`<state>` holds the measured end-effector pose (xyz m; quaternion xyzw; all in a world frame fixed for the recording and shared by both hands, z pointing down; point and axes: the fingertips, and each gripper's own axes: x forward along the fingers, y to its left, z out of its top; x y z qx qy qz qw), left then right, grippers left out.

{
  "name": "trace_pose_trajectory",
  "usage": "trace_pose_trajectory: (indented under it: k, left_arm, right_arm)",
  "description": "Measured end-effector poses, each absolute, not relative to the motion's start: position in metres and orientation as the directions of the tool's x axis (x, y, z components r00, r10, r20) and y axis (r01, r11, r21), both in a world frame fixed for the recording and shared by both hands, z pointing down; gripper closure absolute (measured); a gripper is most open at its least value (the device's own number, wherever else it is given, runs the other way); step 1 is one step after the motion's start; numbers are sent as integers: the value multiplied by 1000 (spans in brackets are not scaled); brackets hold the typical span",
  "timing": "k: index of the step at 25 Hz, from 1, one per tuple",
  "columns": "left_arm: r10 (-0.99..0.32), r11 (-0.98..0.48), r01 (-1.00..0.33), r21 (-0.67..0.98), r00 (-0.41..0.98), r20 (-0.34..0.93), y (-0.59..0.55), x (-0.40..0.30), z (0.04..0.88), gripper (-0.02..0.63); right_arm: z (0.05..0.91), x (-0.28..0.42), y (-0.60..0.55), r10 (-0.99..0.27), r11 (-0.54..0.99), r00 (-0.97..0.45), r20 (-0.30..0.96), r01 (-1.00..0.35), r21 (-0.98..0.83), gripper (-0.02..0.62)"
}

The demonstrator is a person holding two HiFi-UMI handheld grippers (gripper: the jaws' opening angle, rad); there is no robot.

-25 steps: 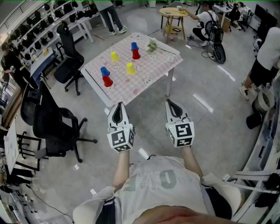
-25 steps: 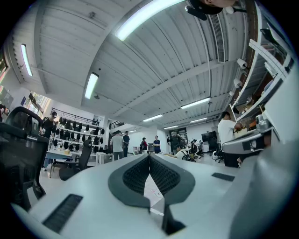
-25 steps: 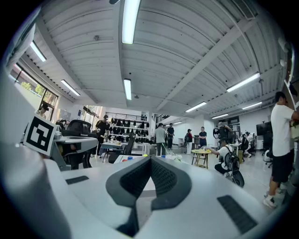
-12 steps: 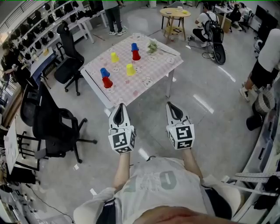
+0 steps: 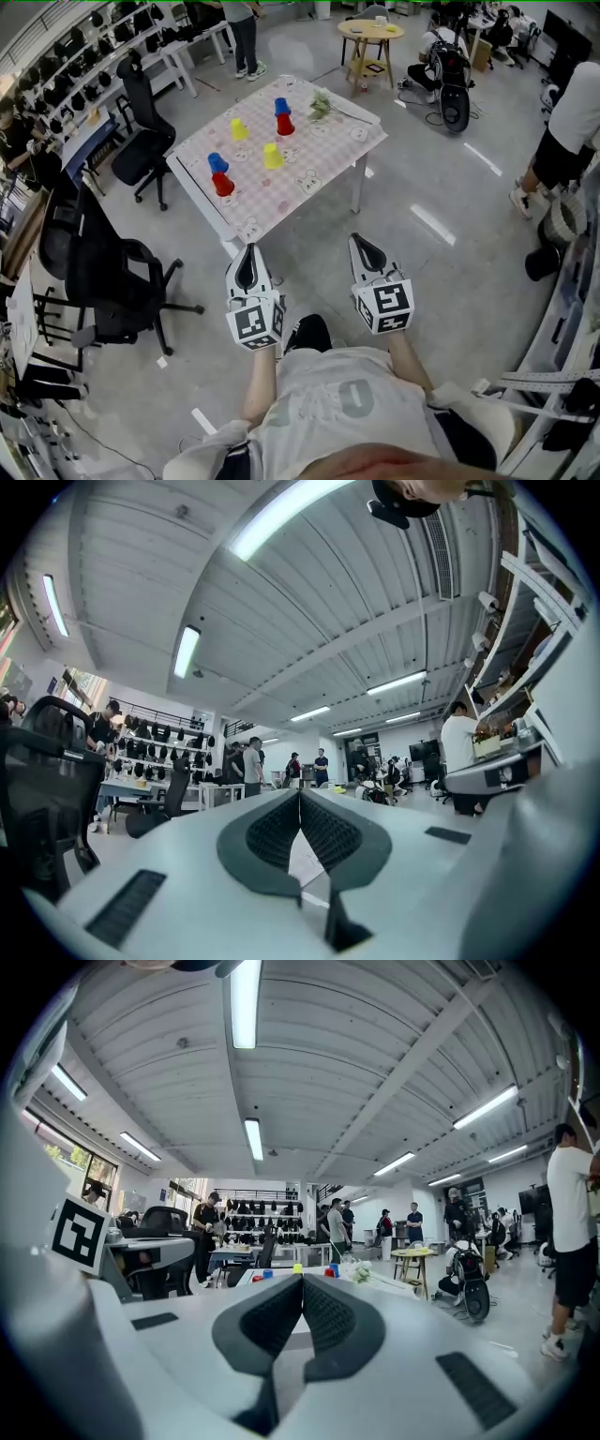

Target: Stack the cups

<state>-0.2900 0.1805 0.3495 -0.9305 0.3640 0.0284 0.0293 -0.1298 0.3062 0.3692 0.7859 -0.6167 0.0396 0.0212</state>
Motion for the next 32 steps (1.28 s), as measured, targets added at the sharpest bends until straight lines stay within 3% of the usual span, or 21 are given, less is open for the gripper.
trace_pose_trajectory:
  k: [14, 32]
  left_arm:
    - [-607, -787, -615, -45, 786, -115, 144, -224, 339, 578]
    - [-561, -815, -575, -70, 814, -152, -1, -54, 310, 578]
  right_arm:
    - [366, -87, 272, -966, -252, 250, 71, -968, -18, 566]
    - [359, 84, 152, -930, -358, 353, 99, -933, -40, 566]
